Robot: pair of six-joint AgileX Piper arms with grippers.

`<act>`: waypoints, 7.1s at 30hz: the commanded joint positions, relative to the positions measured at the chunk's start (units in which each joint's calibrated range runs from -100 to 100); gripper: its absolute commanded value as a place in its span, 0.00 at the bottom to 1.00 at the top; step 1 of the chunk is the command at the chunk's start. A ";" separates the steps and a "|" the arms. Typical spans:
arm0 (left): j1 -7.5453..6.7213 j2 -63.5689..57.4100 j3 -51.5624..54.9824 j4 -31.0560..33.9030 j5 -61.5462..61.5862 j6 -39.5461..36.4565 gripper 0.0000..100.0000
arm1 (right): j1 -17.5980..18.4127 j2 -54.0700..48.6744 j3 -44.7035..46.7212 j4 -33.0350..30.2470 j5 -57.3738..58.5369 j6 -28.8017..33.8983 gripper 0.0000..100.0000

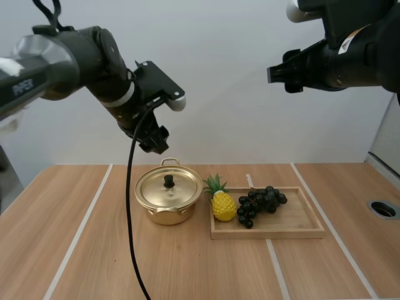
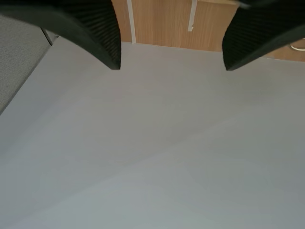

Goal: Open the pot, put the grape inside, and close it

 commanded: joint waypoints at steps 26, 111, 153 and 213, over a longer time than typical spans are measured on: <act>0.09 16.72 -8.90 -7.84 9.27 6.82 1.00 | -0.26 -0.59 -0.51 1.04 4.77 -1.44 1.00; -2.91 -0.96 -64.45 1.04 15.00 -16.56 0.00 | -0.26 -0.59 -0.51 17.02 40.28 -21.91 1.00; -2.91 -5.72 -86.71 19.15 -9.62 -35.38 0.00 | -0.26 -0.70 -0.51 20.17 40.56 -16.64 1.00; -2.91 -5.72 -86.71 19.15 -9.62 -35.38 0.00 | -0.26 55.68 -0.51 10.81 23.42 56.68 1.00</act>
